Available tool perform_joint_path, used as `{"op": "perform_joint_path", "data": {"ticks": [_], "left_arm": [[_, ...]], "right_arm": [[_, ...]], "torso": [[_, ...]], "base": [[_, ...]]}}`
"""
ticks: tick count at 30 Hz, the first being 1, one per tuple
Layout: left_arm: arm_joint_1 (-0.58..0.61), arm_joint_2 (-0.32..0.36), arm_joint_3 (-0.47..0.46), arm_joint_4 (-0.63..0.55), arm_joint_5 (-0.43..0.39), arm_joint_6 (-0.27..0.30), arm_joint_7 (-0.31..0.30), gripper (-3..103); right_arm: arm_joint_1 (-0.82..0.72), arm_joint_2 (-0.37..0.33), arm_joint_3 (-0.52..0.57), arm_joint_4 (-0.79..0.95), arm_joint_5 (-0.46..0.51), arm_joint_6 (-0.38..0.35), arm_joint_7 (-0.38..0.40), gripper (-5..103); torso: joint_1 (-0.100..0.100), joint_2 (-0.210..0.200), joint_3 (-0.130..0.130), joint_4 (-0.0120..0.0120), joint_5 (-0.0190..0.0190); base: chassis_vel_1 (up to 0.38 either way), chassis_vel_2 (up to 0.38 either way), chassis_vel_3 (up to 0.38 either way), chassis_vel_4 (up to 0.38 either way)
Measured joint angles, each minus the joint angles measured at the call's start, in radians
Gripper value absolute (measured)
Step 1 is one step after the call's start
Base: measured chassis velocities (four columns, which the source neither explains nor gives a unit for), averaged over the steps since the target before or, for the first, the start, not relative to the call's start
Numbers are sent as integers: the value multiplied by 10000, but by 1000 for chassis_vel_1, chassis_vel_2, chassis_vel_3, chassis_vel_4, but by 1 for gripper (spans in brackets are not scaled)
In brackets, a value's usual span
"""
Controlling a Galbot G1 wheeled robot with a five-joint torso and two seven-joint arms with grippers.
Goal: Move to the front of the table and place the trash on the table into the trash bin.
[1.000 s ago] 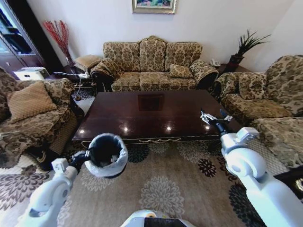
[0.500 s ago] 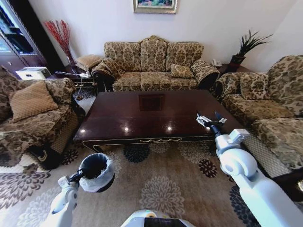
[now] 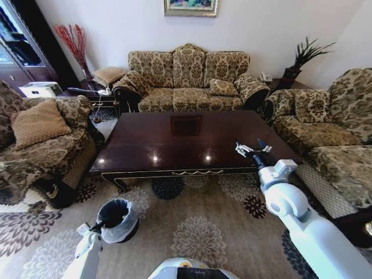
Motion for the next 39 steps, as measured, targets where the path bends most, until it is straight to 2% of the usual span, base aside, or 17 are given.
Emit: {"op": "perform_joint_path", "data": {"ticks": [3, 6, 14, 16, 18, 21, 22, 24, 27, 28, 29, 30, 32, 35, 36, 38, 39], "left_arm": [[-239, 12, -110, 829, 160, -403, 465, 2], [-336, -24, -169, 1050, 189, -516, 516, 2], [-70, -155, -198, 759, 250, -440, 537, -1], [61, -213, -231, 447, 379, -772, 600, 15], [110, -237, -237, 377, 440, -835, 626, 15], [405, -349, -261, 64, 942, -1157, 673, 32], [405, -349, -261, 64, 942, -1157, 673, 32], [595, -409, -306, -156, 1303, -1459, 674, 43], [823, -453, -363, -648, 1475, -1552, 683, 47], [953, -479, -419, -1022, 1606, -1650, 689, 53], [985, -484, -437, -1127, 1670, -1703, 690, 53], [1085, -491, -516, -1478, 1947, -1976, 693, 65], [1185, -470, -574, -1782, 2153, -2140, 697, 65], [1611, -417, -728, -3021, 2474, -2243, 860, 81], [1611, -417, -728, -3021, 2474, -2243, 860, 81], [1855, -451, -850, -3842, 2497, -2301, 882, 92], [1855, -451, -850, -3842, 2497, -2301, 882, 92]], "right_arm": [[66, -17, -114, -114, -21, 13, -4, 100], [134, -9, -229, -154, -37, 18, -4, 100], [357, 97, -567, -274, -99, 20, 5, 100], [469, 163, -760, -343, -166, 41, 37, 100], [490, 182, -805, -356, -180, 47, 56, 100], [528, 260, -972, -365, -269, 83, 93, 100], [528, 260, -972, -365, -269, 83, 93, 100], [528, 283, -999, -345, -281, 85, 95, 100], [528, 285, -1000, -304, -284, 86, 95, 100], [528, 278, -999, -267, -282, 86, 96, 100], [527, 274, -1000, -252, -279, 86, 96, 100], [501, 260, -993, -175, -266, 81, 95, 100], [453, 257, -981, -105, -265, 73, 93, 100], [212, 286, -952, 78, -345, 46, 71, 100], [212, 286, -952, 78, -345, 46, 71, 100], [-1, 334, -933, 204, -423, 11, 53, 100], [-1, 334, -933, 204, -423, 11, 53, 100]], "torso": [[0, 0, 0, 2, -1], [0, 0, 0, 1, -3], [0, 0, -1, 1, 0], [-1, 1, -2, 0, 10], [-1, 1, -1, 1, 10], [0, 1, -1, 1, 2], [0, 1, -1, 1, 2], [-1, 1, -1, 1, -2], [-1, 1, -2, 3, -3], [-1, 1, -1, 2, 3], [-1, 1, -1, 2, 4], [0, 1, -1, 1, -1], [0, 1, -1, 0, -1], [-1, 1, -1, 1, 2], [-1, 1, -1, 1, 2], [-1, 1, -1, 1, 0], [-1, 1, -1, 1, 0]], "base": [[0, 0, 0, 0], [0, 0, 0, 0], [0, 0, 0, 0], [0, 0, 0, 0], [0, 0, 0, 0], [0, 0, 0, 0], [0, 0, 0, 0], [0, 0, 0, 0], [0, 0, 0, 0], [0, 0, 0, 0], [0, 0, 0, 0], [0, 0, 0, 0], [0, 0, 0, 0], [0, 0, 0, 0], [0, 0, 0, 0], [0, 0, 0, 0], [0, 0, 0, 0]]}}
